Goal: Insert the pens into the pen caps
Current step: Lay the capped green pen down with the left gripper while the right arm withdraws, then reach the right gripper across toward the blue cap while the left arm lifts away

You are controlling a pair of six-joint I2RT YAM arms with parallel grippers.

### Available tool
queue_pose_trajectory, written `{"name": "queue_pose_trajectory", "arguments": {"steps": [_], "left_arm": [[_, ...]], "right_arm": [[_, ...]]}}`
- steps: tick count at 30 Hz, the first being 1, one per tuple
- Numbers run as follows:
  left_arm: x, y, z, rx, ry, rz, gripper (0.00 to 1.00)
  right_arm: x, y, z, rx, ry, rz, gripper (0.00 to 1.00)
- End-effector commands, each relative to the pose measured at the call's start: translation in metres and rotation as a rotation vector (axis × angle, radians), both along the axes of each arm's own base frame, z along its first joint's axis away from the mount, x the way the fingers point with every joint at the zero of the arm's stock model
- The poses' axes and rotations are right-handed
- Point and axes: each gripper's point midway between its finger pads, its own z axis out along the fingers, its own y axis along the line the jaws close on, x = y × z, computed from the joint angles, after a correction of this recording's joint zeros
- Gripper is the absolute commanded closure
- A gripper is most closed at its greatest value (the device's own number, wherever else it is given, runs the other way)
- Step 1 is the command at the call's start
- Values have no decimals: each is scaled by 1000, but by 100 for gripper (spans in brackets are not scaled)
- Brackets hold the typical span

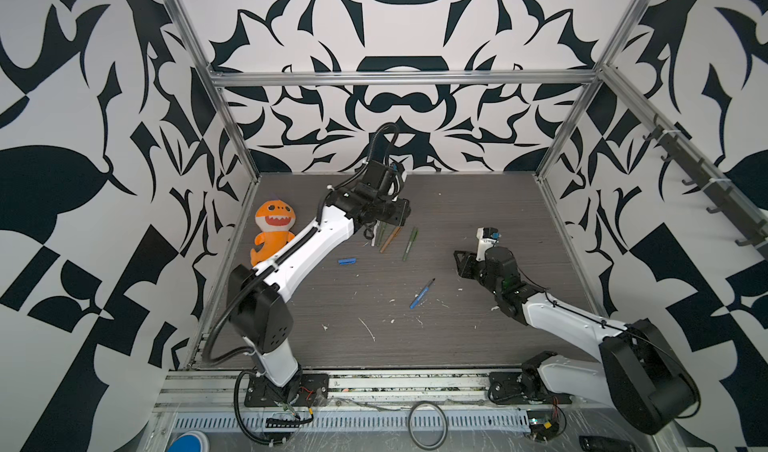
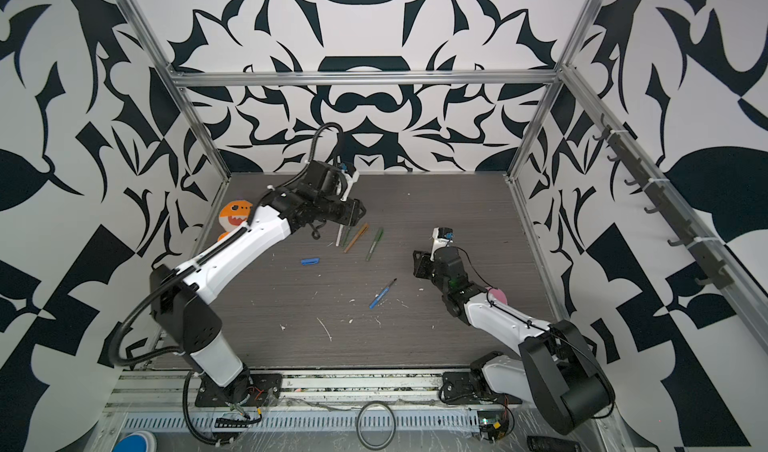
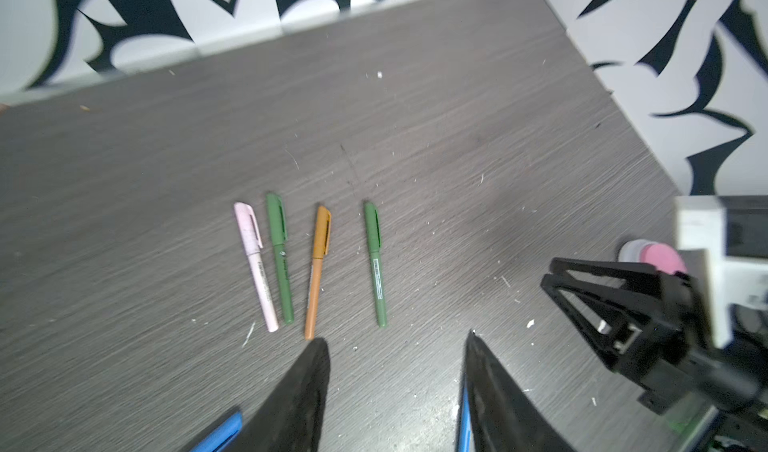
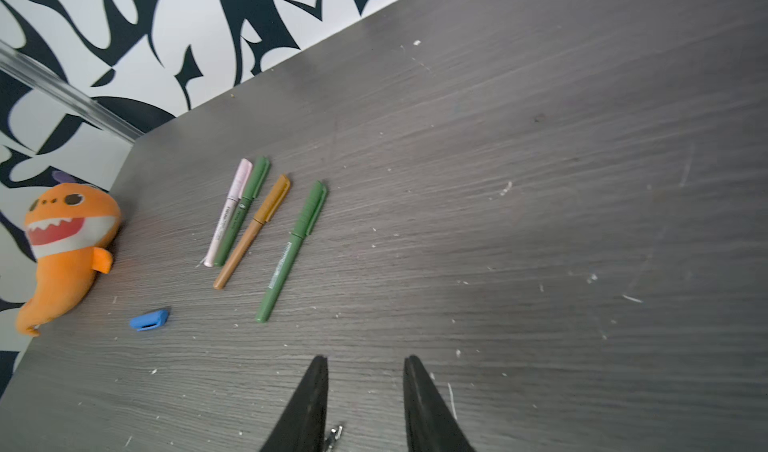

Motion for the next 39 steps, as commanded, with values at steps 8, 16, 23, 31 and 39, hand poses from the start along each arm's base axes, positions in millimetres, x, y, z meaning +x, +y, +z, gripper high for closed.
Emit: {"name": "queue_pose_trajectory", "arguments": {"steps": [8, 16, 23, 31, 39], "left_arm": [[7, 122, 82, -242, -407, 354, 11], [14, 206, 55, -505, -273, 651, 11], [15, 225, 55, -542, -278, 687, 11], [19, 226, 52, -550, -264, 666, 11], [24, 224, 47, -578, -237, 644, 13]], "right_arm": [[0, 105, 51, -203, -12, 377, 65], [-2, 210, 31, -333, 30, 749, 65], [12, 286, -12, -431, 57, 918, 66], [37, 340, -30, -371, 48, 937, 58], [68, 358, -39, -389, 41, 780, 57]]}}
